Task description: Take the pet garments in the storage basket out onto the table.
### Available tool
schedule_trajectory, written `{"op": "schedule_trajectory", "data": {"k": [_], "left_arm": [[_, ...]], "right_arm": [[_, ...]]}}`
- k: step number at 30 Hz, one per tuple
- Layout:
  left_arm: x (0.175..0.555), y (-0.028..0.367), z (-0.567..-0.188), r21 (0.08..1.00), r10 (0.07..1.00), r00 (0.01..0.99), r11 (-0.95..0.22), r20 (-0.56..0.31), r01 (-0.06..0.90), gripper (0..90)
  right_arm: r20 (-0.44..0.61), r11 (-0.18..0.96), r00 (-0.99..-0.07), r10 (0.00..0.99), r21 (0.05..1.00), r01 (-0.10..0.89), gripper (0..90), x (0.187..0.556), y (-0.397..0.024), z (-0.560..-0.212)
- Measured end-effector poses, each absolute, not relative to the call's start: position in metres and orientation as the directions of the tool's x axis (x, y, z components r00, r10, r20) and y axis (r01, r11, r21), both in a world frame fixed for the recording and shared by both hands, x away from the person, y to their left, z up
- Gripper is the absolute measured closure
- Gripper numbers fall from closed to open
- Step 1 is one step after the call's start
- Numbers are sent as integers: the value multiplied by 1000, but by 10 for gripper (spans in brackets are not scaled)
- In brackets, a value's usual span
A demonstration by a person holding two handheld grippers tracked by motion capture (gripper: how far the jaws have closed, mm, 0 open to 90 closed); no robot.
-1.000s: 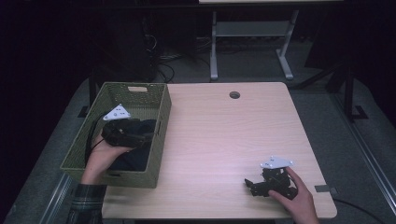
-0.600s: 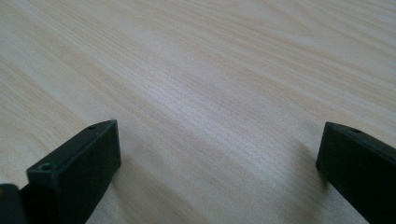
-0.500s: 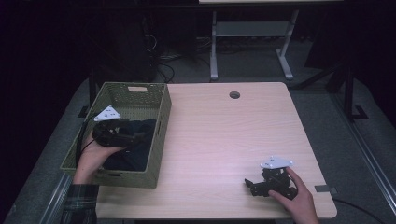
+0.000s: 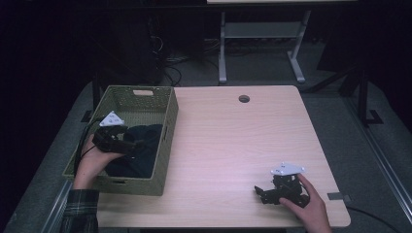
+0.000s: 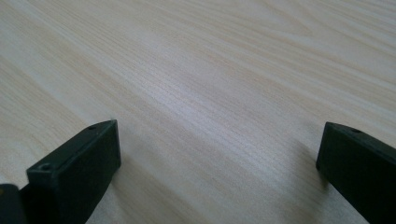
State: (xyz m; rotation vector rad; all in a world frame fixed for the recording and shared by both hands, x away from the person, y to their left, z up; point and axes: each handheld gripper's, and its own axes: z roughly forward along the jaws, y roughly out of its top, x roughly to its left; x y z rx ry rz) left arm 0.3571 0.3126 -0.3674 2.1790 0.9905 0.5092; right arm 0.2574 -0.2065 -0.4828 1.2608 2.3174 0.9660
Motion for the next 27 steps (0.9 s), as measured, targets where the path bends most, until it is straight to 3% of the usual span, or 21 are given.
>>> {"op": "schedule_trajectory", "data": {"k": [27], "left_arm": [[371,300,-409,530,745,667,-566,0,632,138]], "right_arm": [[32,378,-553,833,698,609,0,257,-206,-483]]}}
